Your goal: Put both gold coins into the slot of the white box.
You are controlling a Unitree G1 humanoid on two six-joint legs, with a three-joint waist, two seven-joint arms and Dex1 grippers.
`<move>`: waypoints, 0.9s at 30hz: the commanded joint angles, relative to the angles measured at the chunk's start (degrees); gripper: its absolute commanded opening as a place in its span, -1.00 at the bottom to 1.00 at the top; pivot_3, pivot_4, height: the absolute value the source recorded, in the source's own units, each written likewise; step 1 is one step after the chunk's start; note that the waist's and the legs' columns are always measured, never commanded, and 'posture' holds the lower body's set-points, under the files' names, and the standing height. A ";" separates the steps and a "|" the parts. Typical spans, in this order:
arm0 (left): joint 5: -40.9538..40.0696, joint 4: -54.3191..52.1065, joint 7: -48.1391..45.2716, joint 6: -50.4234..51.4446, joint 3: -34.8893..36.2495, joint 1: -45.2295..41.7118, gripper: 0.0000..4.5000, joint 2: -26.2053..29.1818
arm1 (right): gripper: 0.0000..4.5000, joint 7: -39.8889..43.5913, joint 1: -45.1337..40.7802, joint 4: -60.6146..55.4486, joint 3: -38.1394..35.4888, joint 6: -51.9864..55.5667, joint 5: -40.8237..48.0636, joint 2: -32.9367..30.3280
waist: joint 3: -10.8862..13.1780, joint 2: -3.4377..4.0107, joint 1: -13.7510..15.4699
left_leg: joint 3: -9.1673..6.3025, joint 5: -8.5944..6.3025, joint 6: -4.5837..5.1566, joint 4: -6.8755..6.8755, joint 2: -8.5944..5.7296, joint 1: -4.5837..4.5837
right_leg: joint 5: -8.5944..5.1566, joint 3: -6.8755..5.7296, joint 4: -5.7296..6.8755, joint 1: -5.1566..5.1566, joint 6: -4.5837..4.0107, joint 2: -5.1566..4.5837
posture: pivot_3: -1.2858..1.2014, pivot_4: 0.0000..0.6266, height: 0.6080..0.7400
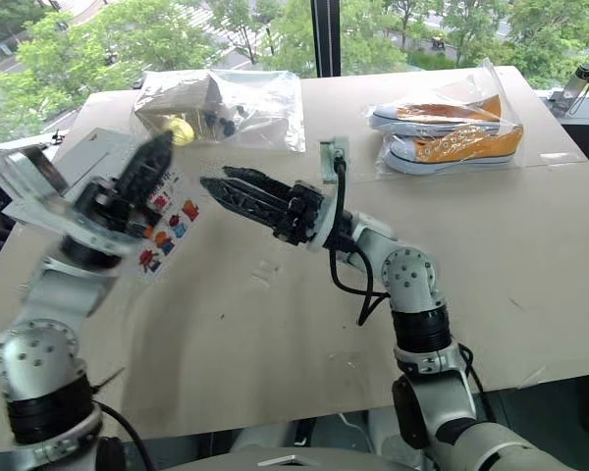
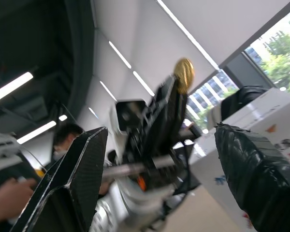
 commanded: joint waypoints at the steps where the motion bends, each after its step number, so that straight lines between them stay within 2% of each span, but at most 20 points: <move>1: 2.50 3.04 -1.92 3.60 6.61 -0.16 -1.00 12.06 | 0.73 6.36 -3.72 -0.87 6.88 -14.85 -15.00 -4.41 | 0.03 0.05 -0.21 | 0.03 0.00 0.00 -0.01 0.00 -0.01 | 0.00 0.03 0.02 -0.05 0.00 0.03 | 0.03 -0.52 1.00; 3: 6.93 6.02 -4.47 4.17 8.56 0.69 -1.00 18.38 | 0.73 7.35 -5.33 0.53 8.87 -19.22 -20.13 -6.18 | 0.04 0.06 -0.47 | 0.07 0.00 0.00 -0.05 -0.01 0.01 | 0.00 0.06 0.05 -0.08 0.00 0.04 | 0.03 -0.52 1.00; 5: 10.76 8.14 -6.95 4.22 9.72 1.74 -1.00 22.44 | 0.73 7.88 -6.48 1.81 9.48 -22.19 -22.96 -6.61 | 0.04 0.06 -0.70 | 0.06 0.01 -0.02 -0.08 0.00 0.02 | 0.00 0.06 0.05 -0.08 0.00 0.04 | 0.03 -0.52 1.00; 8: 20.67 14.36 -13.67 5.19 11.45 7.00 -1.00 31.47 | 0.73 8.32 -9.55 2.75 10.41 -25.29 -27.57 -7.98 | 0.07 0.08 -0.96 | 0.05 0.02 -0.04 -0.12 0.01 0.00 | 0.00 0.07 0.03 -0.11 0.00 0.06 | 0.03 -0.52 1.00; 10: 26.00 19.18 -16.50 4.59 10.99 9.67 -1.00 34.78 | 0.73 8.34 -10.56 2.89 10.96 -25.82 -29.11 -8.36 | 0.08 0.05 -0.79 | 0.05 0.02 -0.04 -0.16 -0.01 0.00 | 0.00 0.07 0.00 -0.11 0.00 0.04 | 0.03 -0.52 1.00; 16: 36.61 25.80 -21.00 0.92 5.33 9.81 -1.00 35.61 | 0.73 8.61 -10.73 3.43 10.92 -26.37 -29.98 -7.13 | 0.13 0.14 -0.73 | -0.02 0.02 -0.05 -0.27 0.01 -0.05 | 0.00 0.01 -0.13 -0.11 -0.01 0.01 | 0.03 -0.52 1.00; 27: 44.09 33.71 -24.04 -1.16 -0.60 2.82 -1.00 32.83 | 0.73 8.53 -9.40 2.39 10.57 -25.99 -30.50 -6.41 | 0.11 0.14 -0.85 | -0.03 0.02 -0.05 -0.25 0.00 -0.03 | 0.00 0.01 -0.08 -0.11 0.00 -0.02 | 0.03 -0.52 1.00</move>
